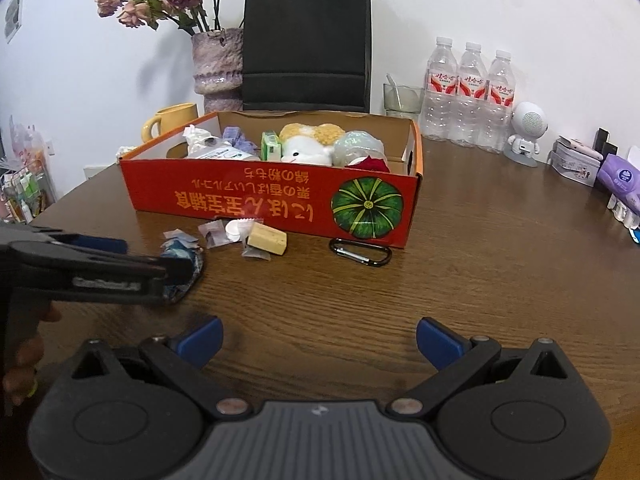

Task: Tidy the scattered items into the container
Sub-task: 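Move left tool to the blue tissue pack while right tool approaches the yellow soap bar, then grasp blue tissue pack with left tool while right tool grasps yellow soap, release both in box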

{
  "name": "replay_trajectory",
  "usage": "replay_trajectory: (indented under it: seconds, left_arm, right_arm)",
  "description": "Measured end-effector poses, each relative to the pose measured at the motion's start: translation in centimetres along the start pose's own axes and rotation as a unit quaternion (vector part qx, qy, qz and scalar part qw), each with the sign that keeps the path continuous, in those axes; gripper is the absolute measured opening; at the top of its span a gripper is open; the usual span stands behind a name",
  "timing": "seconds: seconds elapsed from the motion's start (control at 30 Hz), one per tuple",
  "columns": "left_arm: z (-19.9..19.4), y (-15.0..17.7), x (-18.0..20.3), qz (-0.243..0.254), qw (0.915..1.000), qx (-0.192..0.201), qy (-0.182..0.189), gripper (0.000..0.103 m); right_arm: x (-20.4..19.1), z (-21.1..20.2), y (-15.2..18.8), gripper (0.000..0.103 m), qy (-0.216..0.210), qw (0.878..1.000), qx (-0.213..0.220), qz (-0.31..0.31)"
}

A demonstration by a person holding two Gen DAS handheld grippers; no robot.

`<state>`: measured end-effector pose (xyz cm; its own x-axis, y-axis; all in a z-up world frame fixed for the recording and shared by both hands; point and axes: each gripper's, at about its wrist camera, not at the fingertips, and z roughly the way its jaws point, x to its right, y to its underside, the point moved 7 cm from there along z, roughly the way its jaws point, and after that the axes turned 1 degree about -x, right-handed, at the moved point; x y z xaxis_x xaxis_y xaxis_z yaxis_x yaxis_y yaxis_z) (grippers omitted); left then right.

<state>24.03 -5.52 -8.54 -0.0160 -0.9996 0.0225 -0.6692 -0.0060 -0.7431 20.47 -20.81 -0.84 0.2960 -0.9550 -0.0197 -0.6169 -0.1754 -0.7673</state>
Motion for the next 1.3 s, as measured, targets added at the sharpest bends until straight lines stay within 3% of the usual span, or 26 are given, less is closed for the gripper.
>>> replay_trajectory:
  seconds: [0.07, 0.1, 0.2, 0.4, 0.63, 0.73, 0.87, 0.93, 1.17, 1.3]
  left_arm:
    - [0.3, 0.1, 0.0, 0.006, 1.0000, -0.002, -0.002, 0.055]
    - [0.3, 0.0, 0.0, 0.010, 0.9999, 0.000, 0.000, 0.040]
    - [0.1, -0.1, -0.7, -0.005, 1.0000, 0.001, 0.009, 0.022]
    - [-0.4, -0.7, -3.0, -0.025, 0.9996, 0.014, 0.000, 0.020]
    - [-0.7, -1.2, -4.8, -0.039, 0.9989, 0.025, -0.001, 0.020]
    - [-0.8, -1.3, -5.2, -0.043, 0.9987, 0.026, -0.001, 0.020]
    - [-0.6, -1.3, -5.4, -0.045, 0.9986, 0.027, 0.000, 0.020]
    - [-0.6, -1.3, -5.4, -0.044, 0.9987, 0.026, -0.001, 0.020]
    - [-1.9, -1.0, -5.2, -0.040, 0.9987, 0.032, 0.006, 0.020]
    - [-4.7, -2.8, -4.9, -0.023, 0.9973, 0.064, 0.027, 0.020]
  right_arm:
    - [0.0, 0.3, -0.2, 0.103, -0.001, 1.000, -0.001, -0.002]
    - [0.0, 0.5, -0.3, 0.103, -0.002, 1.000, -0.001, -0.003]
    - [-0.3, 1.3, -1.0, 0.103, -0.005, 1.000, -0.001, -0.006]
    - [-1.8, 3.5, -3.6, 0.098, -0.031, 0.999, 0.012, -0.016]
    - [-2.0, 7.7, -5.7, 0.062, -0.055, 0.998, -0.012, 0.031]
    - [-1.7, 8.5, -6.3, 0.050, -0.054, 0.998, -0.012, 0.041]
    - [-2.2, 8.9, -6.0, 0.044, -0.064, 0.997, -0.025, 0.038]
    - [-2.4, 8.8, -6.0, 0.030, -0.072, 0.996, -0.024, 0.038]
    - [-2.1, 6.4, -6.0, 0.030, -0.071, 0.997, 0.001, 0.040]
    - [-2.1, 3.1, -7.3, 0.030, -0.079, 0.996, 0.034, 0.019]
